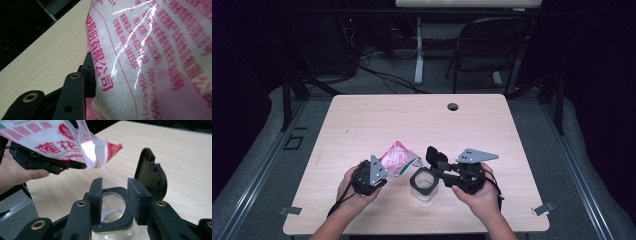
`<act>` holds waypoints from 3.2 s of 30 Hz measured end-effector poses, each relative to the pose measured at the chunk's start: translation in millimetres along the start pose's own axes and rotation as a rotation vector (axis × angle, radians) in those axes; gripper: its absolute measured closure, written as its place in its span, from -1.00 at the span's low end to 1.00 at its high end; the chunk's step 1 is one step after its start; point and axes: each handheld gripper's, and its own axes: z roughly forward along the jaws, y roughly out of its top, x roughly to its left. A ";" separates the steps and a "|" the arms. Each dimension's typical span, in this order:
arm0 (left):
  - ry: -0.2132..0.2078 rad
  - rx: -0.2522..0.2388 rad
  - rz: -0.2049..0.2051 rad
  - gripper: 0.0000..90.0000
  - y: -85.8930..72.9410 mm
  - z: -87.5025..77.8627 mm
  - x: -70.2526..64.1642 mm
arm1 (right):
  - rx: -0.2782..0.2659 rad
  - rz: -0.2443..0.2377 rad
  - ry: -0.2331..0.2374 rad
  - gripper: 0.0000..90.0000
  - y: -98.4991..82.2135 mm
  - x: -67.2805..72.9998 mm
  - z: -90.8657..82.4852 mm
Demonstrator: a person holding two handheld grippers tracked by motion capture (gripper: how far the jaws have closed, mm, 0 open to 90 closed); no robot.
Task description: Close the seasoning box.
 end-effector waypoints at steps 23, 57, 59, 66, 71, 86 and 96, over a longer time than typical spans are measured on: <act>0.081 0.041 0.127 0.37 -2.3 -1.9 -9.5 | 0.035 -0.230 -0.036 0.28 9.1 23.1 3.4; 0.121 0.061 0.308 0.38 22.5 15.3 -7.1 | 0.001 -0.300 -0.067 0.25 16.7 26.0 -5.3; 0.113 0.072 0.312 0.38 22.0 15.9 -8.1 | 0.007 -0.309 -0.063 0.24 16.5 27.0 -4.8; 0.099 0.093 0.319 0.38 21.2 18.3 -10.3 | 0.014 -0.328 -0.041 0.27 15.4 32.0 -0.6; 0.095 0.108 0.333 0.38 19.6 20.0 -11.8 | 0.027 -0.337 -0.034 0.30 14.1 34.8 3.5; 0.092 0.101 0.359 0.38 17.2 22.7 -18.0 | 0.069 -0.333 0.011 0.67 11.7 38.0 9.0; 0.134 0.092 0.395 0.38 17.1 20.4 -19.4 | 0.075 -0.314 0.022 0.96 9.8 36.0 9.8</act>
